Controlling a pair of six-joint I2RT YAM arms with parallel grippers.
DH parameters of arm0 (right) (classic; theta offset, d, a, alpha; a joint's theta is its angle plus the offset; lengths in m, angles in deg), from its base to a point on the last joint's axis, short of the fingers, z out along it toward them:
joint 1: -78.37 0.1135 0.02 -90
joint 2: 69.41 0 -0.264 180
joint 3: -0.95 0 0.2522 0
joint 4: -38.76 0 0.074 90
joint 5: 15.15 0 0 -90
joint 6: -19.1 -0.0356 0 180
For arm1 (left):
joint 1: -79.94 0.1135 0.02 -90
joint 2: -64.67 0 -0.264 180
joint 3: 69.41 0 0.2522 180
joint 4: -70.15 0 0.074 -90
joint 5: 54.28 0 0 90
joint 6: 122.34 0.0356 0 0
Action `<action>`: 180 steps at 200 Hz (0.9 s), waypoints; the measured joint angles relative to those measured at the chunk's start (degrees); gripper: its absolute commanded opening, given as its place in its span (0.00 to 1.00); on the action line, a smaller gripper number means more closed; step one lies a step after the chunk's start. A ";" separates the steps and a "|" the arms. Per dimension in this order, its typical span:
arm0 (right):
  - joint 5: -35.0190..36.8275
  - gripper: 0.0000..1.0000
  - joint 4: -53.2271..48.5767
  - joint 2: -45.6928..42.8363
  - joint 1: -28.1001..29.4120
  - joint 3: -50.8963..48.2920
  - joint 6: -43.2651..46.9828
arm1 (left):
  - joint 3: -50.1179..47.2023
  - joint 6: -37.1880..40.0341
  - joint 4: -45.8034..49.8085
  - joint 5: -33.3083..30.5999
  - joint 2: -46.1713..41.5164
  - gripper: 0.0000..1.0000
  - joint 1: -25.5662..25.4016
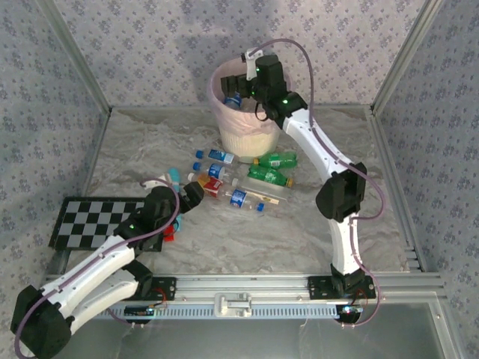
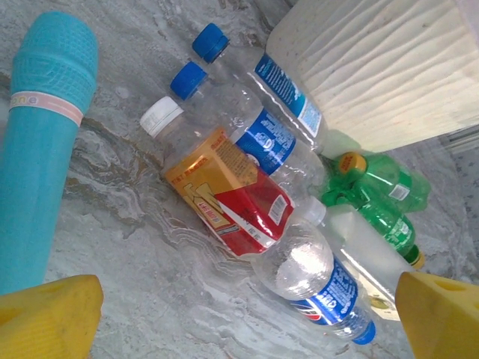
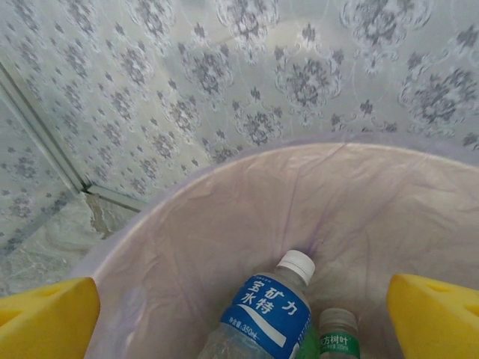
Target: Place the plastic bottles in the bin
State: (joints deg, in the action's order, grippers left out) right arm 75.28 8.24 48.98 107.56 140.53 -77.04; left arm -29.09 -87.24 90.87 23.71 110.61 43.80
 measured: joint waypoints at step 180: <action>3.26 1.00 1.86 -42.69 19.93 -67.58 -8.85 | 2.58 2.75 -2.03 -4.59 6.34 1.00 -0.37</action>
State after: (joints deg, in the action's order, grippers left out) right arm 78.53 10.10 6.29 127.49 72.95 -85.89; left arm -26.51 -84.48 88.84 19.12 116.95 43.43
